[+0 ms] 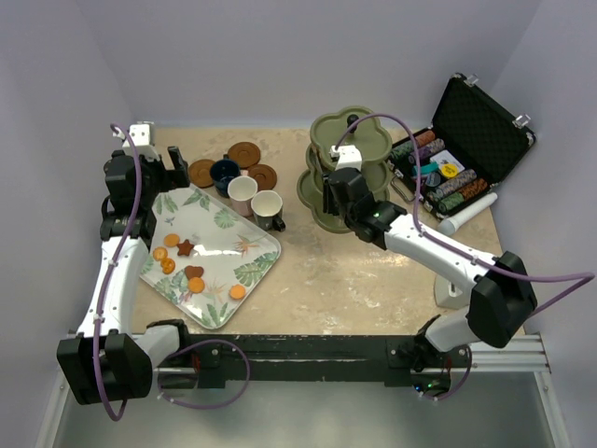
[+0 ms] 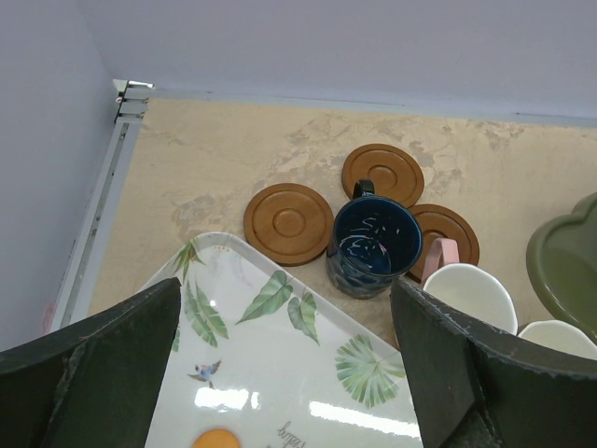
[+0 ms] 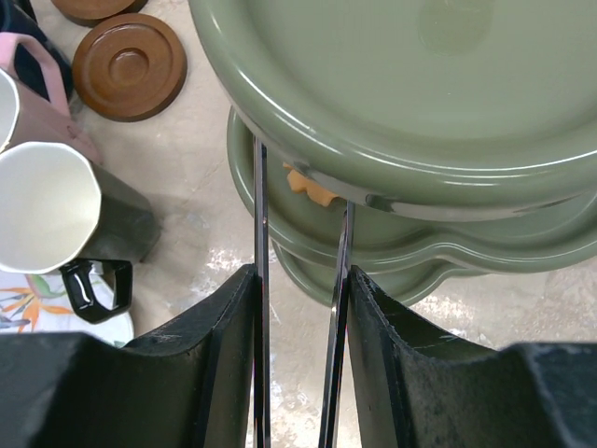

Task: Serve the afternoon tea
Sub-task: Place the desert on the desert table, then pick up the desert from the tray.

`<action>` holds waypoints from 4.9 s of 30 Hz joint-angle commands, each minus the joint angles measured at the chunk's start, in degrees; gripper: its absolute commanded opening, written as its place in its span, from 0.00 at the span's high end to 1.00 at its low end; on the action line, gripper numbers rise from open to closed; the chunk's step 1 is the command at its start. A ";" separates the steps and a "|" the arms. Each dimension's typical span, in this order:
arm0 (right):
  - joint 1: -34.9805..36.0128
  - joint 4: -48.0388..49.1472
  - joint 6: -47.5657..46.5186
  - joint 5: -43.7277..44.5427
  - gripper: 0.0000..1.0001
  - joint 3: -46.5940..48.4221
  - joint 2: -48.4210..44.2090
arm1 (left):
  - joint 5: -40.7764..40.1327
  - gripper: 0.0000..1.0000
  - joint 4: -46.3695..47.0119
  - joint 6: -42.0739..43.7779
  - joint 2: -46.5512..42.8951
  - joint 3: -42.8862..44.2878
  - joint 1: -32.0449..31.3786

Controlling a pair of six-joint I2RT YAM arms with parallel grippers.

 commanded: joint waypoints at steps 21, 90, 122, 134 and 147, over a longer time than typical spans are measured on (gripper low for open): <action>-0.45 3.36 0.22 3.38 0.49 1.42 0.71 | 0.41 0.02 2.08 -0.18 -0.85 -0.34 -0.37; 24.50 11.45 -1.01 -2.42 0.52 9.42 6.59 | 0.68 0.01 2.34 -0.62 -0.67 -0.43 -0.37; 32.24 12.06 -6.98 -12.44 0.48 18.03 28.31 | 0.33 0.02 2.43 -0.97 0.38 -0.61 -0.37; 32.33 11.01 -7.16 -11.82 0.46 19.44 30.68 | 0.50 0.02 2.34 -0.97 0.30 -0.52 -0.46; 32.33 8.72 -7.25 -10.15 0.47 19.26 31.38 | 0.59 0.02 2.34 -1.06 0.30 -0.52 -0.46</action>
